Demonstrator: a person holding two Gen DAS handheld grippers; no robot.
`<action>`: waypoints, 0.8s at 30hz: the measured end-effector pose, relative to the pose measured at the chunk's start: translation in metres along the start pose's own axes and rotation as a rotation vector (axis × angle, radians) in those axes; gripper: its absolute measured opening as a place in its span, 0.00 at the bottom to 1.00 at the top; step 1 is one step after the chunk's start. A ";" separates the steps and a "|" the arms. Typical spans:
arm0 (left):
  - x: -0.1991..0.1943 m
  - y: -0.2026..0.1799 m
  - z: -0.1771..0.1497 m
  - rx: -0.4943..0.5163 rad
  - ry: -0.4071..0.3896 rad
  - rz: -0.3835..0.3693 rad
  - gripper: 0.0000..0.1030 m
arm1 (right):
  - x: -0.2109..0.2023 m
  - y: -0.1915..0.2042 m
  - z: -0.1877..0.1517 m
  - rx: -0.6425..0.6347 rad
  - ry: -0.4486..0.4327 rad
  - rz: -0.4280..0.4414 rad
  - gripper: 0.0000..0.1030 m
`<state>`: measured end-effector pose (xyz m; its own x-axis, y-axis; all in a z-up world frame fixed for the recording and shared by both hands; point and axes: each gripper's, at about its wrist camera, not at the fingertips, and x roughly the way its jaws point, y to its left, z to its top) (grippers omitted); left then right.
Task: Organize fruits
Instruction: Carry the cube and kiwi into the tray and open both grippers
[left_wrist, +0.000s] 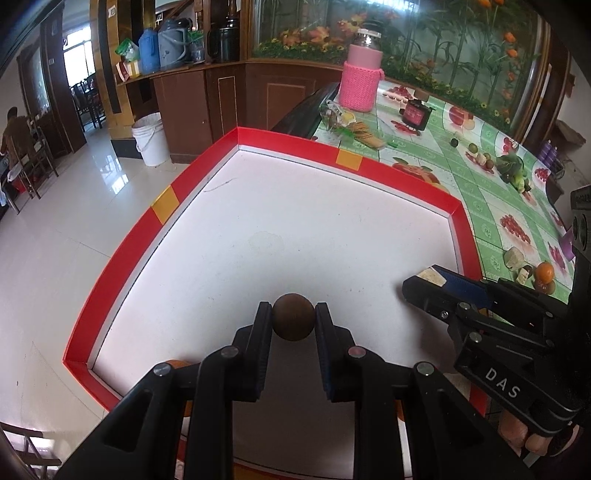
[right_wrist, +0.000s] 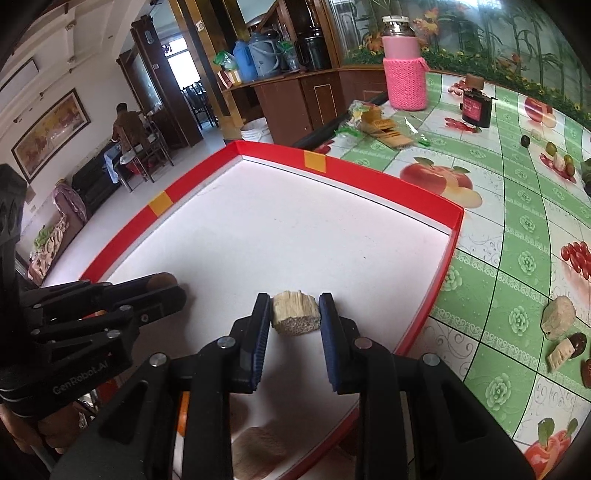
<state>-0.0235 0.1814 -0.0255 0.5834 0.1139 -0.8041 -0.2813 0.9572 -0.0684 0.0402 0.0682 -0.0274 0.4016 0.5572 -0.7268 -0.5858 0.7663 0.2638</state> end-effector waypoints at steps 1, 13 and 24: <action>0.001 0.000 -0.001 -0.003 0.004 0.005 0.22 | 0.000 -0.001 0.000 0.001 0.005 0.008 0.28; -0.013 -0.005 -0.005 -0.010 -0.007 0.035 0.37 | -0.032 -0.024 0.001 0.077 -0.093 0.041 0.55; -0.024 -0.035 -0.009 0.048 -0.019 0.020 0.39 | -0.063 -0.076 -0.008 0.147 -0.128 -0.029 0.55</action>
<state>-0.0351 0.1426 -0.0089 0.5922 0.1382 -0.7939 -0.2565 0.9663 -0.0232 0.0539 -0.0277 -0.0063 0.5088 0.5633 -0.6510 -0.4675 0.8158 0.3405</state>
